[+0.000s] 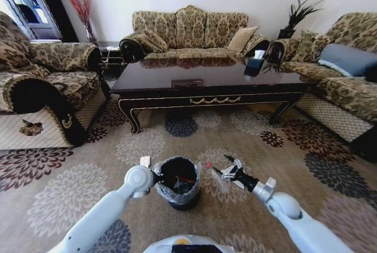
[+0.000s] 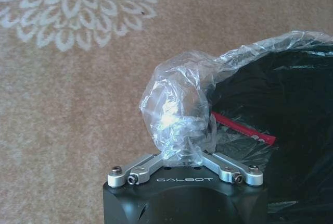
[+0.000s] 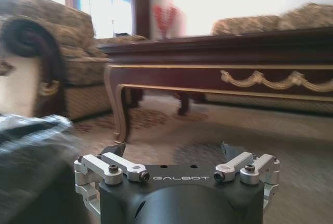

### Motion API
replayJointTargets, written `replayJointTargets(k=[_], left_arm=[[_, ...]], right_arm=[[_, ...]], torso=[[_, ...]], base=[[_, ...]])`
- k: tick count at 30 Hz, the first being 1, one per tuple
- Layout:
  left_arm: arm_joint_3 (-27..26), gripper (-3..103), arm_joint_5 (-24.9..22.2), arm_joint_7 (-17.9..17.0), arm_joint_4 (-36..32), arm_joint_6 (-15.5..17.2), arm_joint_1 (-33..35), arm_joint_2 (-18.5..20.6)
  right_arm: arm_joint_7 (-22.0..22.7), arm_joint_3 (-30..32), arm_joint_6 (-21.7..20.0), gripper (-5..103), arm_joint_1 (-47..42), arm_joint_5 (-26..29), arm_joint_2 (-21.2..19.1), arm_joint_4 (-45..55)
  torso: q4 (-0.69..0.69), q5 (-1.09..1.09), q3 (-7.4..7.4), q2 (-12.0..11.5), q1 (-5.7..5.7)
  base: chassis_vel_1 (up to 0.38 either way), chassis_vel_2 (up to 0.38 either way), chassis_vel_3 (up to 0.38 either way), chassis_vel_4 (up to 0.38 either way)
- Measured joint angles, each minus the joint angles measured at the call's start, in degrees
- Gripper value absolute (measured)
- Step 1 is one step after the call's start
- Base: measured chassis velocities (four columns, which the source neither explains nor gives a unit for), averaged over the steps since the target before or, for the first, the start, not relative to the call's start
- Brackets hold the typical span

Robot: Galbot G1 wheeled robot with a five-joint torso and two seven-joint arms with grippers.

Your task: Move to the front of the table and pick up the trash from the floor, then place it into the trash bin.

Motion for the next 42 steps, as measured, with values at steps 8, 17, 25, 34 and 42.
replayJointTargets(k=[8,17,25,34,42], left_arm=[[-0.98,0,-0.45,0.22,-0.43,0.00,0.17,0.92],[-0.25,0,0.26,0.28,-0.16,0.00,0.28,-0.30],[0.11,0,0.57,0.28,-0.20,0.00,-0.08,-0.46],[-0.45,0,1.01,0.37,-0.56,0.00,0.83,0.07],[-0.42,0,1.26,0.53,-0.68,0.00,0.62,0.14]], right_arm=[[-1.66,0.02,1.84,100,4.44,3.21,0.90,-16.90],[-1.39,0.19,2.12,100,5.64,9.95,3.56,-31.33],[5.17,0.17,-2.24,100,6.35,14.47,6.87,-32.38],[11.59,-0.26,-6.05,100,9.78,18.15,10.72,-35.76],[13.86,0.03,-7.37,92,11.72,21.16,14.40,-38.33]], torso=[[0.00,0.01,0.00,-0.01,0.00],[-0.02,0.00,0.00,-0.01,0.00],[-0.01,0.00,0.00,-0.01,0.00],[0.00,0.00,0.00,-0.01,0.00],[-0.01,0.00,0.00,-0.01,0.00]], base=[[0.000,0.000,0.000,0.000],[0.000,0.000,0.000,0.000],[0.000,0.000,0.000,0.000],[0.000,0.000,0.000,0.000],[0.000,0.000,0.000,0.000]])
